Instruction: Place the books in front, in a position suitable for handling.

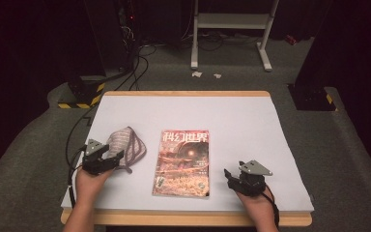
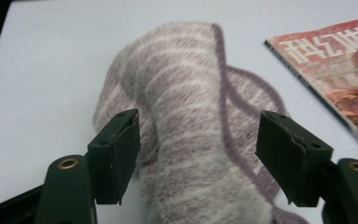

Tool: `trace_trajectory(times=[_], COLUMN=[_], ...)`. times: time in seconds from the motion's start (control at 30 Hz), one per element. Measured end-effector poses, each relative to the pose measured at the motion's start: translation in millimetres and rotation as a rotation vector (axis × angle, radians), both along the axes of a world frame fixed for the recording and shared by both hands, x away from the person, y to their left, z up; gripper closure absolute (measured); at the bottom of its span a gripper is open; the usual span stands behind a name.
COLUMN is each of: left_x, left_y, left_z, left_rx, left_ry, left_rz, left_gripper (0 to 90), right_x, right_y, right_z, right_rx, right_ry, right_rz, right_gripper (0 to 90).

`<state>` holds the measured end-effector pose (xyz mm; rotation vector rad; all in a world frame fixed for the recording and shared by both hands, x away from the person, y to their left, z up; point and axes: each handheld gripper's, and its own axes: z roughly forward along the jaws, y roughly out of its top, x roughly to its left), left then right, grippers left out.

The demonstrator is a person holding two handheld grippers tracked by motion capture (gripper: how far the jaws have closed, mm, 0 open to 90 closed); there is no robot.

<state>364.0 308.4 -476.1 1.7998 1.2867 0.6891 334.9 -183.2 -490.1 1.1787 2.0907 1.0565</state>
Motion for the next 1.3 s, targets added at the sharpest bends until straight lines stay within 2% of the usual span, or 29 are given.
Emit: trace_trajectory(times=[0.1, 0.23, 0.37, 0.43, 0.53, 0.57, 0.63, 0.77, 0.83, 0.9, 0.93, 1.07, 1.13, 1.3], left_x=[-6.5, -14.1, -15.5, -14.6, -13.0, -12.7, -14.2, -21.6, -23.4, -23.1, -22.7, -22.8, -23.0, -21.4], left_y=[-10.3, -33.5, -53.8, -61.2, -69.0, -71.8, -78.5, -98.1, -107.1, -114.2, -118.3, -128.0, -132.0, -131.7], left_z=[10.4, 19.0, 13.1, 6.8, -2.2, -4.3, -6.9, -13.6, -18.6, -23.7, -26.2, -29.8, -31.6, -33.8], left_rx=[-0.014, -0.023, -0.041, -0.042, -0.056, -0.049, -0.029, -0.002, 0.019, 0.022, 0.039, 0.053, 0.075, 0.044], left_ry=[-0.018, -0.030, -0.006, 0.009, 0.050, 0.061, 0.082, 0.088, 0.095, 0.114, 0.120, 0.140, 0.143, 0.159], left_rz=[-0.038, -0.126, -0.201, -0.222, -0.259, -0.270, -0.275, -0.317, -0.331, -0.343, -0.346, -0.346, -0.347, -0.347], left_gripper=[30.4, 31.2, 31.3, 32.0, 32.2, 31.5, 31.4, 31.5, 31.0, 30.5, 29.8, 29.1, 27.4, 24.8], right_x=[0.0, -0.6, -1.2, -1.6, -2.1, -2.2, -2.4, -2.9, -3.4, -3.7, -3.9, -5.1, -5.9, -7.3], right_y=[1.4, 1.4, 2.0, 2.8, 3.5, 3.6, 4.2, 6.1, 7.8, 9.7, 10.8, 15.6, 18.1, 23.4], right_z=[0.4, 0.8, 0.5, 0.2, 0.2, 0.2, 0.1, -0.9, -1.4, -2.1, -2.3, -3.6, -4.0, -5.0], right_rx=[-0.001, 0.007, 0.016, 0.021, 0.025, 0.030, 0.033, 0.049, 0.044, 0.036, 0.036, 0.029, 0.025, 0.014], right_ry=[0.001, -0.007, -0.001, 0.004, 0.002, 0.004, 0.008, 0.016, 0.018, 0.018, 0.021, 0.021, 0.023, 0.023], right_rz=[0.006, 0.004, 0.009, 0.012, 0.014, 0.014, 0.019, 0.027, 0.031, 0.040, 0.041, 0.057, 0.065, 0.077], right_gripper=[34.9, 35.1, 35.0, 35.1, 35.1, 35.0, 35.0, 34.6, 34.6, 34.6, 34.6, 34.6, 34.5, 33.7])
